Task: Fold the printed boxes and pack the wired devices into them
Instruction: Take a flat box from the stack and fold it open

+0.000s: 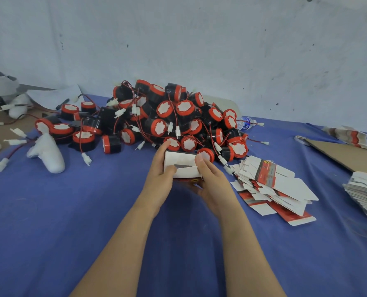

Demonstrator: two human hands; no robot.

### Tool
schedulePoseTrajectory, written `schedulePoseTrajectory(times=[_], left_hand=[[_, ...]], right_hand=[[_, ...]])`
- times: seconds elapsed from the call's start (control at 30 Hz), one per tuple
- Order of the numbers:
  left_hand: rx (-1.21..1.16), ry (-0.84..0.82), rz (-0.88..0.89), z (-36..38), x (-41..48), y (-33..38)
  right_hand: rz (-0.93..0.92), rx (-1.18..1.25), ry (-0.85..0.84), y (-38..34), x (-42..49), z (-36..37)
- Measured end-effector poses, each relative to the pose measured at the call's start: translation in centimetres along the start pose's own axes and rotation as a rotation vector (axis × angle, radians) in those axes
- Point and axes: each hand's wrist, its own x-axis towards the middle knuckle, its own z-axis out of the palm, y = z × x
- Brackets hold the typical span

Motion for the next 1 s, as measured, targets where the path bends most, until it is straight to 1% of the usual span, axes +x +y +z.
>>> schedulePoseTrajectory(times=[0.1, 0.2, 0.3, 0.47, 0.53, 0.63, 0.7, 0.77, 0.87, 0.93, 1.0], left_hand=[[0.09, -0.076, 0.018, 0.0, -0.3, 0.1], [0.152, -0.093, 0.041, 0.1, -0.5, 0.2], [0.132, -0.096, 0.021, 0.1, -0.6, 0.5], [0.038, -0.161, -0.015, 0.3, -0.8, 0.5], [0.042, -0.144, 0.003, 0.5, -0.7, 0.3], [0.029, -0.082, 0.006, 0.6, -0.4, 0.9], [0.004, -0.061, 0.018, 0.6, 0.1, 1.2], [-0.049, -0.064, 0.008, 0.6, 0.4, 1.0], [-0.229, -0.157, -0.064, 0.4, 0.2, 0.5], [-0.172, -0.219, -0.077, 0.2, -0.1, 0.2], [-0.039, -0.208, -0.066, 0.2, -0.4, -0.2]], right_hand=[[-0.016, -0.026, 0.047, 0.2, 0.1, 0.0], [-0.017, -0.033, 0.074, 0.2, 0.1, -0.2], [-0.02, -0.053, 0.115, 0.1, 0.1, 0.1], [-0.012, -0.055, 0.186, 0.1, 0.1, 0.2], [-0.015, -0.07, 0.138, 0.1, 0.1, 0.0], [0.012, -0.06, -0.066, 0.1, -0.1, -0.1], [0.039, -0.044, -0.147, 0.1, -0.1, -0.3], [0.049, -0.025, -0.139, 0.1, -0.2, -0.5], [0.055, 0.12, -0.034, 0.2, 0.0, -0.5], [0.047, 0.223, -0.02, 0.1, 0.1, -0.4], [0.051, 0.229, -0.028, 0.2, 0.3, -0.3]])
